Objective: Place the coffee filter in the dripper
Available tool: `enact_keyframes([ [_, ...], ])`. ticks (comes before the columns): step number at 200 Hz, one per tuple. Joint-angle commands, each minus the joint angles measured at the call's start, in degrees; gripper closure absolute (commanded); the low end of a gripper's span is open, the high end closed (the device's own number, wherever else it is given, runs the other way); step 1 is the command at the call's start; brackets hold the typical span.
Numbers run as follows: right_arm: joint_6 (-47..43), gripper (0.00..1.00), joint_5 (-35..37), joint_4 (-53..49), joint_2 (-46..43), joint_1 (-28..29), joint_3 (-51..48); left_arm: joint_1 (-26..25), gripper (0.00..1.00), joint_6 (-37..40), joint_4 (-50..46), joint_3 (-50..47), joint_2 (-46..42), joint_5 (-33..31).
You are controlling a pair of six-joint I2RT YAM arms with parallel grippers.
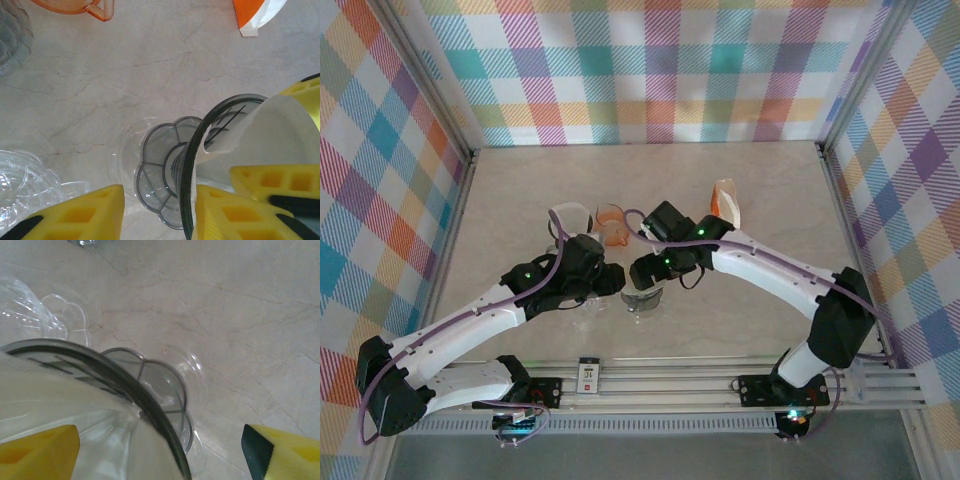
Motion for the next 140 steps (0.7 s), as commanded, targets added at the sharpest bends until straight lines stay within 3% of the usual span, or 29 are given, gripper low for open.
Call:
enact_keyframes([
  [1,-1.85,0.14,0.64,-1.07,1.79,-0.22,1.10,0.83,0.59,-0.21,0.92,-0.59,-0.40,0.76],
  [140,-2.05,0.14,2.40,2.75,5.25,-0.17,-3.27,0.92,0.58,-0.75,1.78,-1.03,0.27,1.66],
])
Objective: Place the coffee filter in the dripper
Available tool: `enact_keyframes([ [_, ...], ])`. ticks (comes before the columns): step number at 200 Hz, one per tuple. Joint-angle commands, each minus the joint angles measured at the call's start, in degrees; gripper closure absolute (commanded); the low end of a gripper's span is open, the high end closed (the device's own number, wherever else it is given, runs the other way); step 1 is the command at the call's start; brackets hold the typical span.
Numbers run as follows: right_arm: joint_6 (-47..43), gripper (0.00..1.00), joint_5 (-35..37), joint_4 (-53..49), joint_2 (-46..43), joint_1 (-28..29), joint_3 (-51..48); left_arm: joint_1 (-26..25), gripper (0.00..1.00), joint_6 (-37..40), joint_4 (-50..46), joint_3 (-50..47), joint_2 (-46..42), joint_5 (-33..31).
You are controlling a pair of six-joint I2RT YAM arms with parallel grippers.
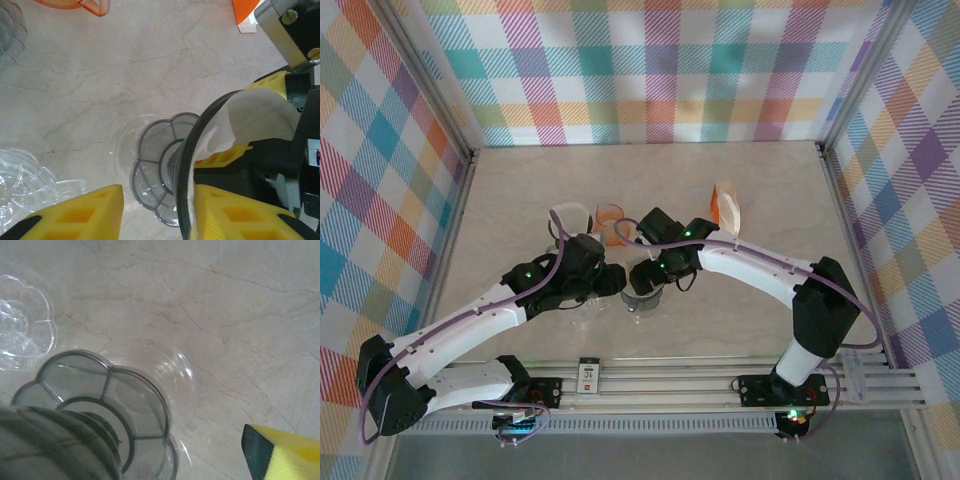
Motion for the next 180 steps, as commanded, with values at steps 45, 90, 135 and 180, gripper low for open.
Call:
enact_keyframes([
  [45,-0.05,0.14,1.21,2.07,1.04,-0.08,-2.89,0.79,0.49,-1.51,3.45,-2.16,-1.94,0.70],
  [90,0.10,0.14,1.67,2.16,0.83,-0.11,-3.20,1.10,0.56,-1.93,2.04,-2.31,-1.81,-0.06],
  [135,0.39,0.14,1.71,1.91,-0.05,-0.12,-2.37,1.26,0.64,-2.07,1.95,-2.46,-1.97,0.95],
  [180,0.78,0.14,0.36,2.58,-2.30,-0.12,-0.61,1.29,0.66,-1.96,2.12,-2.65,-1.79,1.51],
])
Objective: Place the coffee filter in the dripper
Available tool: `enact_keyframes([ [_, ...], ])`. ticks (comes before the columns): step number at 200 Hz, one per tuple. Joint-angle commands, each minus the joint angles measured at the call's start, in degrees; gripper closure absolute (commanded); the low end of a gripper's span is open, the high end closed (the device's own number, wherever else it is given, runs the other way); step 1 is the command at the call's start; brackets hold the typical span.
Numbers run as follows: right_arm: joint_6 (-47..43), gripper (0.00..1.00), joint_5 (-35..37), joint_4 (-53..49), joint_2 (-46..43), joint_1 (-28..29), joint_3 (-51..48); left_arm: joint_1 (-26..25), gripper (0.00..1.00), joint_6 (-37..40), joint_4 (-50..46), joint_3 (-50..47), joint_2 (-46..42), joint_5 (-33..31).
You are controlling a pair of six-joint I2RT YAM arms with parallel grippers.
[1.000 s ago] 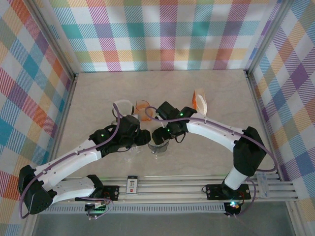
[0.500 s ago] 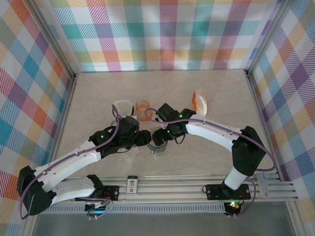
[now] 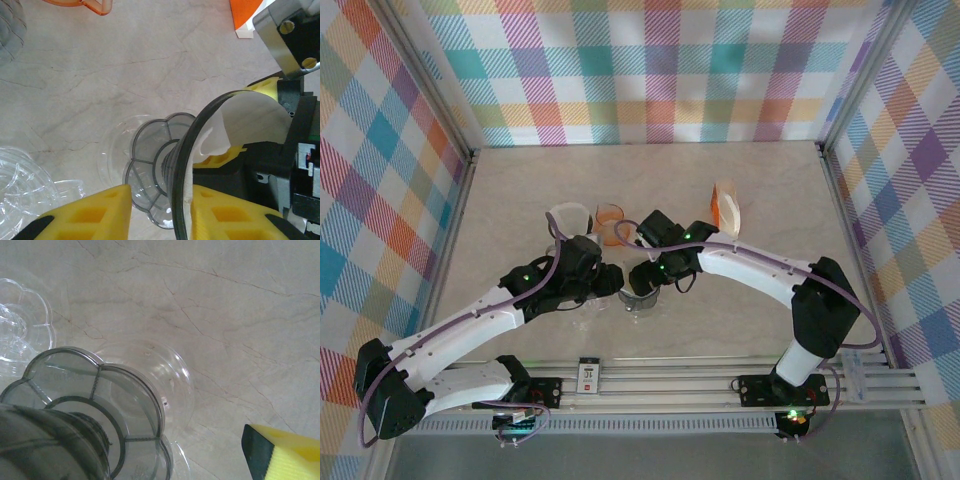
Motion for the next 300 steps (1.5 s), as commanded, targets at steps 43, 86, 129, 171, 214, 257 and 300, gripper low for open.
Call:
enact_keyframes([
  [43,0.94,0.14,0.25,0.44,0.00,0.09,-0.79,0.61,0.66,-0.27,0.43,-0.89,-0.19,0.79],
  [86,1.08,0.14,1.72,0.53,0.90,0.12,-2.15,0.69,0.68,-0.53,1.13,-1.35,0.40,1.33],
  [129,1.27,0.14,1.27,0.12,-0.77,0.08,-0.61,0.61,0.69,-0.50,1.45,-1.45,0.57,1.47],
  [171,1.48,0.13,2.15,-0.43,-6.78,0.08,1.80,0.69,0.70,-0.67,1.61,-1.55,0.58,1.56],
  [214,2.86,0.11,5.88,-0.69,-13.60,-0.01,1.41,0.63,0.70,-0.74,1.98,-1.63,0.57,1.59],
  [257,4.95,0.01,7.51,1.26,-20.33,-0.82,-2.99,0.65,0.68,-0.75,2.11,-1.68,0.42,1.58],
  [300,6.18,0.01,7.60,1.76,-23.79,-1.09,-5.77,0.64,0.61,-0.84,2.73,-1.54,-0.32,1.85],
])
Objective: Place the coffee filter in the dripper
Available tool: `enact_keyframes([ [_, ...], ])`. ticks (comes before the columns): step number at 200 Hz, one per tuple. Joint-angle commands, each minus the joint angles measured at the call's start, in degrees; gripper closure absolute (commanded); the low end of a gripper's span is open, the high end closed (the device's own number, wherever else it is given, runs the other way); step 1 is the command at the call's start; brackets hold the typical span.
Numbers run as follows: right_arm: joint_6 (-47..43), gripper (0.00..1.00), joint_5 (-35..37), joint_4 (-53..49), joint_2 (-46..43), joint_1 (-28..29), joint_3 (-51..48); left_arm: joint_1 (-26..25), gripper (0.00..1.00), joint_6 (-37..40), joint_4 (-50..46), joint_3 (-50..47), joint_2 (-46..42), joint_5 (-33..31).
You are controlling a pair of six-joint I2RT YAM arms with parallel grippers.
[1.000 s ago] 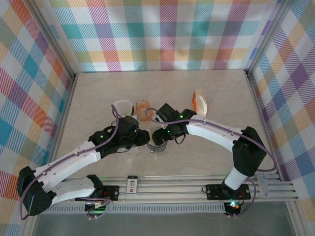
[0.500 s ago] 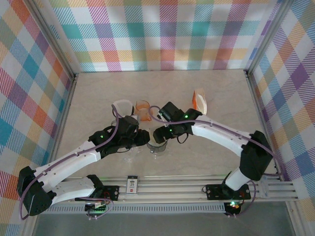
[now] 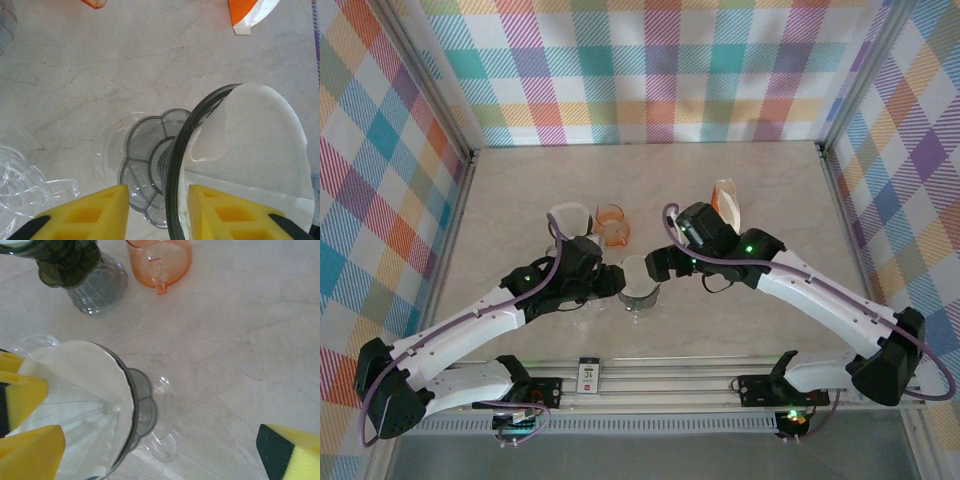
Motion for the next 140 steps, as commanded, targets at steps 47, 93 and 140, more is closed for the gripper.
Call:
enact_keyframes([
  [47,2.32,0.01,1.48,1.81,-4.74,-0.29,-2.85,0.57,0.54,-0.73,1.33,-0.23,-2.02,0.77],
  [93,2.97,0.01,2.70,1.66,-6.89,-0.30,-3.90,0.59,0.48,-0.98,0.65,0.58,-3.29,0.78],
  [140,3.55,0.01,4.33,0.65,-9.61,-0.34,-5.01,0.52,0.47,-1.09,-2.60,2.00,-5.75,-0.63],
])
